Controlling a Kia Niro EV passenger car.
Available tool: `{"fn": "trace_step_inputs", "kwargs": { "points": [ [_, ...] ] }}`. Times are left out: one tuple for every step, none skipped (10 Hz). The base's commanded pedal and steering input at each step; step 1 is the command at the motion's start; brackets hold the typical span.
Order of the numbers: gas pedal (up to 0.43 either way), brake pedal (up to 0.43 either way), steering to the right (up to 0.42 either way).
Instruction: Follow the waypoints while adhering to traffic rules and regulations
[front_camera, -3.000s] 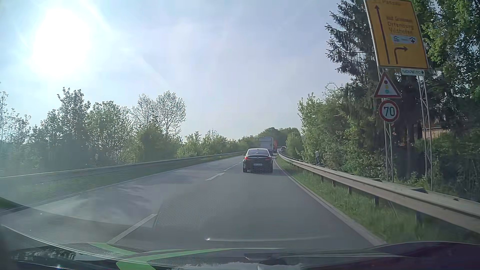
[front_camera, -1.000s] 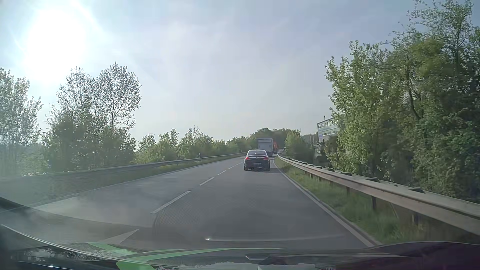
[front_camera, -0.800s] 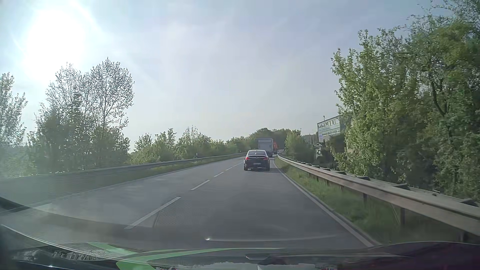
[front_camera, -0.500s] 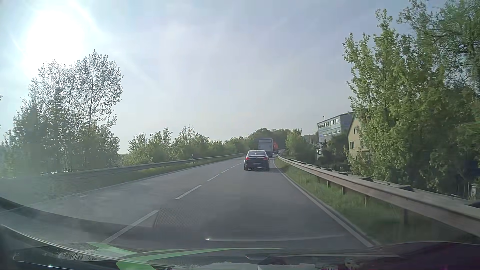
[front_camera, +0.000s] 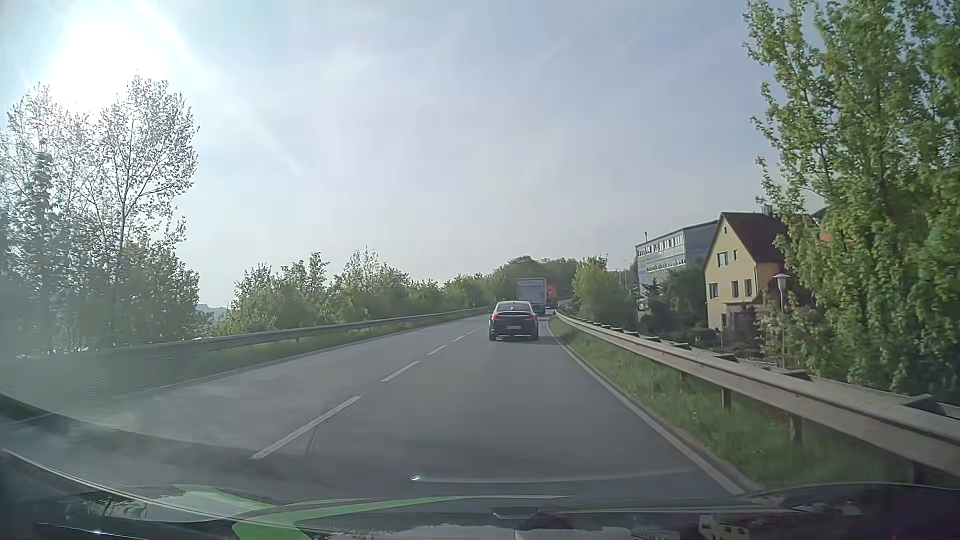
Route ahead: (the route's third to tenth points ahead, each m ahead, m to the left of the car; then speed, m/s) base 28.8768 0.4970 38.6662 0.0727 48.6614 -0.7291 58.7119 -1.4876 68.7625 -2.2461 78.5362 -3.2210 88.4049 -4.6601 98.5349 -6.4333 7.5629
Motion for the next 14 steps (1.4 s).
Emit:
{"fn": "trace_step_inputs", "kwargs": {
  "points": [
    [0.138, 0.000, 0.002],
    [0.157, 0.000, 0.002],
    [0.169, 0.000, 0.002],
    [0.169, 0.000, 0.002],
    [0.169, 0.000, 0.002],
    [0.177, 0.000, 0.002],
    [0.177, 0.000, 0.002],
    [0.177, 0.000, 0.002],
    [0.177, 0.000, 0.002],
    [0.177, 0.000, 0.002],
    [0.177, 0.000, 0.002],
    [0.177, 0.000, 0.002],
    [0.177, 0.000, 0.002],
    [0.177, 0.000, 0.002]
  ]
}}
